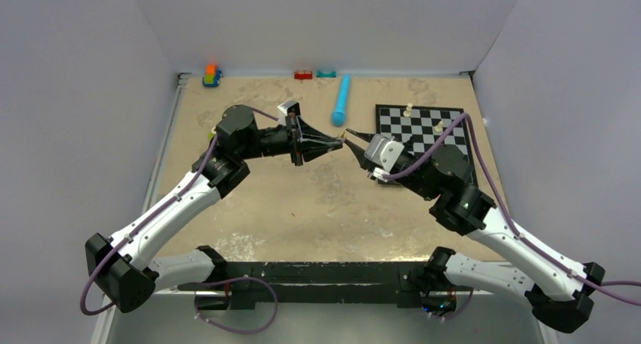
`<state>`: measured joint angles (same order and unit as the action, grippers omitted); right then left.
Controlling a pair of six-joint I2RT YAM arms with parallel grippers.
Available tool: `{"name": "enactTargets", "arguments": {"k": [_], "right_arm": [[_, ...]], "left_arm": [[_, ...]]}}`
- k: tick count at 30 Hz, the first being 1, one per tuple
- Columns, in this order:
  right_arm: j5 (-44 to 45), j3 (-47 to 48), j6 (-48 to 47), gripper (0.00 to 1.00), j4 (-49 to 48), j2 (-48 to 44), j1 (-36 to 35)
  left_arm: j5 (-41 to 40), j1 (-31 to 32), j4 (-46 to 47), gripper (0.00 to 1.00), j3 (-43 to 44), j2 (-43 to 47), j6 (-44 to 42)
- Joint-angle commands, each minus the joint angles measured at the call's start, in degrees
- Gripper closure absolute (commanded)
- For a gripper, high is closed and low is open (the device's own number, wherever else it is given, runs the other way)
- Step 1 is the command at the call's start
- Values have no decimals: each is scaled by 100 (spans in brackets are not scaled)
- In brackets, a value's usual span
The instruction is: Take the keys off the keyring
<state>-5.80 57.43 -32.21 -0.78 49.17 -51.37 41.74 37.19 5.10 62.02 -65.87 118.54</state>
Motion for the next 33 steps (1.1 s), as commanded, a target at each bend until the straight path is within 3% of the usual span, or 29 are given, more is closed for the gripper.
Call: {"name": "enactTargets", "arguments": {"k": [1, 6, 11, 23, 24, 28, 33], "right_arm": [[-107, 234, -47, 77, -133, -49, -25], [-130, 242, -65, 90, -107, -48, -25], [-162, 226, -69, 97, -103, -55, -29], [-187, 220, 15, 100, -118, -109, -31], [-137, 225, 5, 99, -80, -122, -30], [2, 132, -51, 78, -86, -278, -30], [-36, 225, -59, 73, 21, -280, -30]], "left_arm": [[43, -17, 267, 100, 139, 114, 72], [32, -10, 276, 100, 124, 118, 74], [43, -16, 279, 100, 144, 118, 73], [37, -13, 266, 100, 135, 133, 83], [45, -10, 269, 100, 135, 143, 83], [38, -10, 262, 100, 127, 158, 81], [33, -10, 283, 100, 117, 145, 90]]}}
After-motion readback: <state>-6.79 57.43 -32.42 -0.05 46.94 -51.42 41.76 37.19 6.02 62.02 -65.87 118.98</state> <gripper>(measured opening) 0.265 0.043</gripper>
